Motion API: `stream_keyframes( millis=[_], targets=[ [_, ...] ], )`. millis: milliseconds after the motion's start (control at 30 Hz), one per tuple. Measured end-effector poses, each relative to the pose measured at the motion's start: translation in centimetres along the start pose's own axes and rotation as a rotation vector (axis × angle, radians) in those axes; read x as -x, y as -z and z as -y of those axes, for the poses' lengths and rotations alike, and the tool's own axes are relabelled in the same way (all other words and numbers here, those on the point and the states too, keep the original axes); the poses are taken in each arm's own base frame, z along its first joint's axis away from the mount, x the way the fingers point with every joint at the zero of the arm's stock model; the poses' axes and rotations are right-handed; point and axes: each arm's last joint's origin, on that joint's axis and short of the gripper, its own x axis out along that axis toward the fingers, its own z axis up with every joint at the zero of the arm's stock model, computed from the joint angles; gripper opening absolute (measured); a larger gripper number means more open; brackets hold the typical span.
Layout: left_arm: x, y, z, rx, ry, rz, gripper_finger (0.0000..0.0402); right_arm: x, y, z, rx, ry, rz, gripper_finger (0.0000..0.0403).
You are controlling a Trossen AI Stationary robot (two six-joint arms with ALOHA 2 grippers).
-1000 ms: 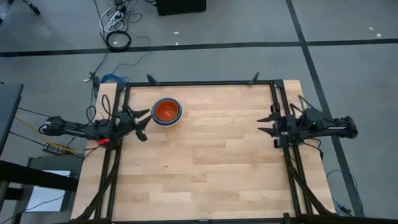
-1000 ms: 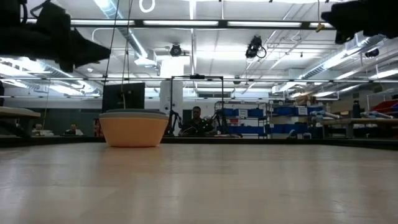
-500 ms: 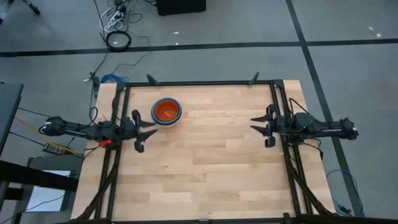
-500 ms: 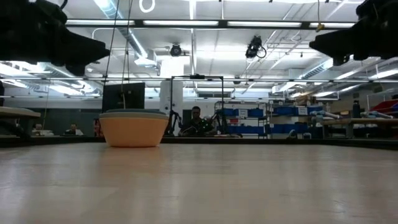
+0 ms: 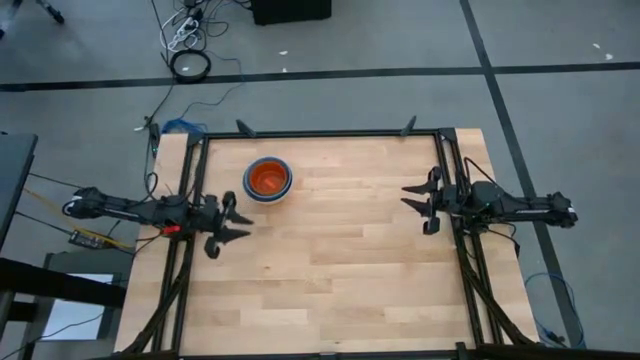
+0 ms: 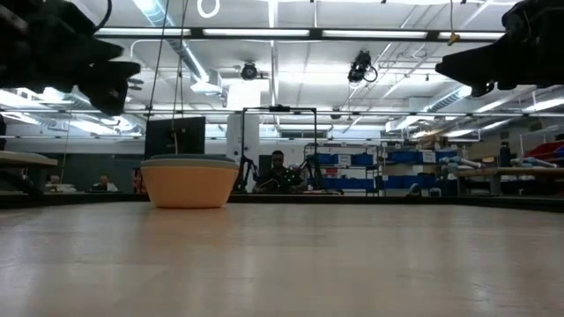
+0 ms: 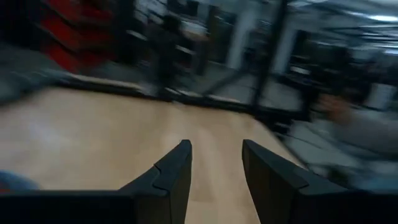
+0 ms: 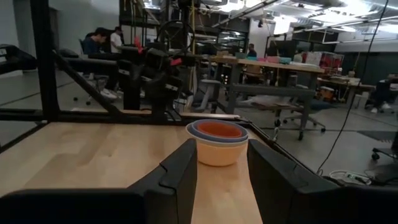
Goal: Nest bowls inside each other
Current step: Return to Home Position
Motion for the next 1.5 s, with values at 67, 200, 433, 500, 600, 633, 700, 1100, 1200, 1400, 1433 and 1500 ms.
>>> stream_keyframes(
  millis=[67, 200, 433, 500, 600, 633, 700, 1100, 1200, 1400, 1433, 1500],
  targets=[
    [0.0, -0.2, -0.3, -0.049, -0.086, 0.032, 0.0152, 0.0, 0.0, 0.0, -0.006, 0.002, 0.001, 0.0129],
    [0.0, -0.2, -1.0, -0.089, -0.166, 0.026, 0.0152, 0.0, 0.0, 0.3, -0.022, 0.046, -0.003, 0.0129],
    [0.3, -0.5, -2.4, -0.142, -0.316, 0.050, 0.0152, -0.1, 0.1, 0.9, -0.030, 0.126, -0.013, 0.0129],
    [0.3, -0.6, -2.7, -0.151, -0.346, 0.052, 0.0152, -0.1, 0.2, 1.0, -0.036, 0.137, -0.025, 0.0129],
    [0.4, -0.7, -3.1, -0.164, -0.381, 0.055, 0.0152, -0.1, 0.4, 1.1, -0.040, 0.147, -0.043, 0.0129],
    [0.5, -0.7, -3.2, -0.164, -0.391, 0.056, 0.0152, -0.1, 0.5, 1.2, -0.042, 0.146, -0.045, 0.0129],
    [0.5, -0.7, -3.2, -0.163, -0.371, 0.053, 0.0152, -0.1, 0.5, 1.1, -0.039, 0.114, -0.043, 0.0129],
    [0.5, 0.1, -3.3, -0.203, -0.329, -0.046, 0.0152, 0.0, 1.4, 0.8, -0.032, 0.041, -0.141, 0.0129],
    [0.4, 0.1, -3.2, -0.205, -0.322, -0.041, 0.0152, 0.0, 1.4, 0.8, -0.017, 0.040, -0.141, 0.0129],
    [0.5, 0.3, -3.3, -0.200, -0.325, -0.068, 0.0152, 0.0, 1.4, 0.8, -0.033, 0.043, -0.137, 0.0129],
    [0.5, 0.3, -3.3, -0.200, -0.326, -0.070, 0.0152, 0.0, 1.4, 0.8, -0.042, 0.043, -0.137, 0.0129],
    [0.5, 0.4, -3.3, -0.199, -0.326, -0.070, 0.0152, 0.0, 1.4, 0.8, -0.053, 0.044, -0.136, 0.0129]
  ],
)
